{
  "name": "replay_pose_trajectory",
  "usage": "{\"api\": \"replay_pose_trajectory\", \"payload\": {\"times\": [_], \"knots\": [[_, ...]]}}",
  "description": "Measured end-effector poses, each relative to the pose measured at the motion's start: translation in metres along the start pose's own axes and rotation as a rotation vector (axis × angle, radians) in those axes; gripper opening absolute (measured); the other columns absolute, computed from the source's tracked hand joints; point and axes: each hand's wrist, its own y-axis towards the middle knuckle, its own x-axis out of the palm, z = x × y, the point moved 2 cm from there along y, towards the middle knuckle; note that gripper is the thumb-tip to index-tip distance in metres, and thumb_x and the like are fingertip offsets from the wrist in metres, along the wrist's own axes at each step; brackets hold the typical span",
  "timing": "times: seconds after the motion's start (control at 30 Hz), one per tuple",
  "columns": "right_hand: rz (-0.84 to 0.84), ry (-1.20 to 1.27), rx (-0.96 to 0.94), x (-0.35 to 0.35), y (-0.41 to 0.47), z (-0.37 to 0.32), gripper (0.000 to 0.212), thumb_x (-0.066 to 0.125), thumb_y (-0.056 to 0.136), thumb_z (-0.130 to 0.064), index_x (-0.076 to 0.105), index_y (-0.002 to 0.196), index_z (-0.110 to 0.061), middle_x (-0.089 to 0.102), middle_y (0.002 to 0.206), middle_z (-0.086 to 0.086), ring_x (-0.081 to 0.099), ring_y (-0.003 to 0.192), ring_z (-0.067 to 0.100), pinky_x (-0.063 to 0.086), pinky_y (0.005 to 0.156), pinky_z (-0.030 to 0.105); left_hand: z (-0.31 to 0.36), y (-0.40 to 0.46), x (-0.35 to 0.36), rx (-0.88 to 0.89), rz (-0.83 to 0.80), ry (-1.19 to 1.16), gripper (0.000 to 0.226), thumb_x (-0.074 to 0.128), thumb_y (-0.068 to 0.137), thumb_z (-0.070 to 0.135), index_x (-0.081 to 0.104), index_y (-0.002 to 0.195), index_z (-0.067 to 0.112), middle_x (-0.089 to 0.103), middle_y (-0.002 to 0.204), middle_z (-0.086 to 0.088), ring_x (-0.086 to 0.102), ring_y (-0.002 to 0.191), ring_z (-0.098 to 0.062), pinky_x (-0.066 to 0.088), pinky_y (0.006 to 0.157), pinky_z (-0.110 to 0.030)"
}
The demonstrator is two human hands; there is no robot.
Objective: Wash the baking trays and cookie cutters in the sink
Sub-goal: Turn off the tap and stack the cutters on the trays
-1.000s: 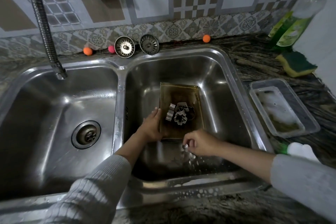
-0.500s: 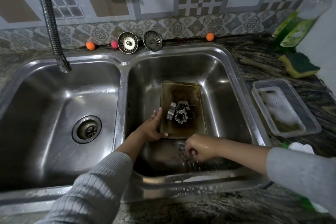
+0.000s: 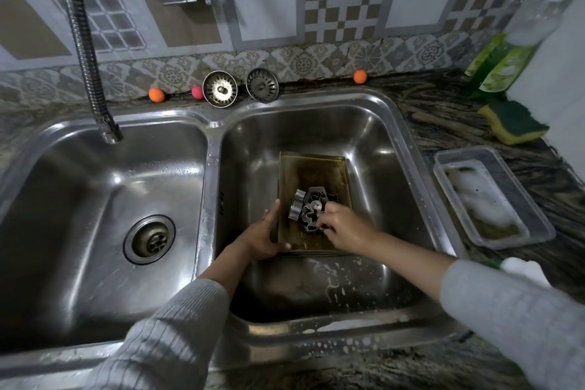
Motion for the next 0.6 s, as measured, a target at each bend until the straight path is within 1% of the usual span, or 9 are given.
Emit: {"api": "replay_pose_trajectory", "payload": {"times": [0.07, 0.1, 0.17, 0.23, 0.3, 0.37, 0.47, 0.53, 0.6], "knots": [[-0.019, 0.043, -0.015, 0.006, 0.001, -0.001, 0.024, 0.064, 0.087, -0.006, 0.067, 0.111, -0.008, 0.054, 0.105, 0.002, 0.052, 0.091, 0.011, 0.045, 0.08, 0.021, 0.001, -0.001, -0.001, -0.003, -0.007, -0.036, 0.115, 0.077, 0.077, 0.029, -0.013, 0.149, 0.032, 0.021, 0.158, -0.009, 0.009, 0.147, -0.024, 0.017, 0.12, -0.041], [0.003, 0.085, -0.019, 0.007, 0.0, 0.0, 0.022, 0.066, 0.085, -0.007, 0.068, 0.107, -0.008, 0.055, 0.103, 0.002, 0.054, 0.091, 0.012, 0.046, 0.08, 0.021, 0.002, -0.003, -0.002, -0.012, -0.014, -0.045, 0.115, 0.077, 0.077, 0.029, -0.012, 0.15, 0.033, 0.024, 0.157, -0.008, 0.013, 0.147, -0.025, 0.02, 0.119, -0.042], [0.143, 0.184, 0.028, 0.003, -0.004, 0.004, 0.014, 0.069, 0.083, -0.01, 0.069, 0.097, -0.009, 0.056, 0.097, 0.0, 0.057, 0.086, 0.012, 0.051, 0.076, 0.024, 0.001, -0.003, -0.003, -0.03, -0.011, -0.066, 0.114, 0.078, 0.076, 0.03, -0.008, 0.151, 0.034, 0.029, 0.155, -0.008, 0.022, 0.145, -0.027, 0.024, 0.117, -0.042], [0.343, 0.265, 0.18, -0.003, -0.006, 0.014, 0.008, 0.071, 0.082, -0.014, 0.067, 0.089, -0.013, 0.053, 0.094, -0.003, 0.056, 0.083, 0.01, 0.051, 0.074, 0.023, 0.003, -0.004, -0.004, -0.049, 0.023, -0.123, 0.107, 0.077, 0.078, 0.031, -0.001, 0.152, 0.032, 0.038, 0.15, -0.009, 0.032, 0.14, -0.027, 0.03, 0.115, -0.04], [0.465, 0.307, 0.396, -0.006, -0.004, 0.028, 0.012, 0.069, 0.083, -0.018, 0.064, 0.094, -0.017, 0.052, 0.1, -0.001, 0.059, 0.089, 0.015, 0.052, 0.076, 0.027, 0.006, -0.004, -0.003, -0.072, 0.096, -0.183, 0.096, 0.073, 0.081, 0.034, 0.009, 0.153, 0.029, 0.042, 0.147, -0.01, 0.037, 0.137, -0.028, 0.035, 0.111, -0.038], [0.43, 0.391, 0.646, -0.003, -0.001, 0.042, 0.029, 0.066, 0.086, -0.024, 0.061, 0.114, -0.021, 0.052, 0.119, 0.006, 0.057, 0.107, 0.024, 0.048, 0.085, 0.029, 0.009, -0.004, 0.0, -0.102, 0.147, -0.276, 0.089, 0.069, 0.084, 0.035, 0.011, 0.152, 0.028, 0.041, 0.147, -0.011, 0.038, 0.137, -0.029, 0.038, 0.109, -0.04], [0.308, 0.607, 0.883, 0.008, 0.001, 0.051, 0.056, 0.058, 0.092, -0.031, 0.037, 0.143, -0.022, 0.036, 0.148, 0.009, 0.04, 0.133, 0.029, 0.04, 0.1, 0.036, 0.015, -0.004, 0.007, -0.148, 0.172, -0.472, 0.088, 0.066, 0.087, 0.031, 0.006, 0.152, 0.028, 0.035, 0.151, -0.013, 0.036, 0.137, -0.03, 0.042, 0.106, -0.043], [0.261, 0.672, 0.947, 0.016, 0.0, 0.048, 0.06, 0.054, 0.095, -0.033, 0.028, 0.147, -0.017, 0.032, 0.151, 0.009, 0.035, 0.137, 0.03, 0.035, 0.105, 0.039, 0.02, -0.003, 0.011, -0.17, 0.173, -0.552, 0.092, 0.067, 0.086, 0.032, 0.003, 0.152, 0.03, 0.039, 0.147, -0.009, 0.042, 0.133, -0.026, 0.043, 0.105, -0.041], [0.263, 0.72, 0.972, 0.02, 0.002, 0.045, 0.06, 0.053, 0.095, -0.033, 0.03, 0.146, -0.013, 0.034, 0.149, 0.011, 0.036, 0.135, 0.031, 0.035, 0.105, 0.04, 0.031, -0.005, 0.014, -0.16, 0.175, -0.6, 0.099, 0.073, 0.081, 0.036, 0.002, 0.151, 0.033, 0.043, 0.139, 0.005, 0.045, 0.129, -0.02, 0.041, 0.105, -0.035]]}}
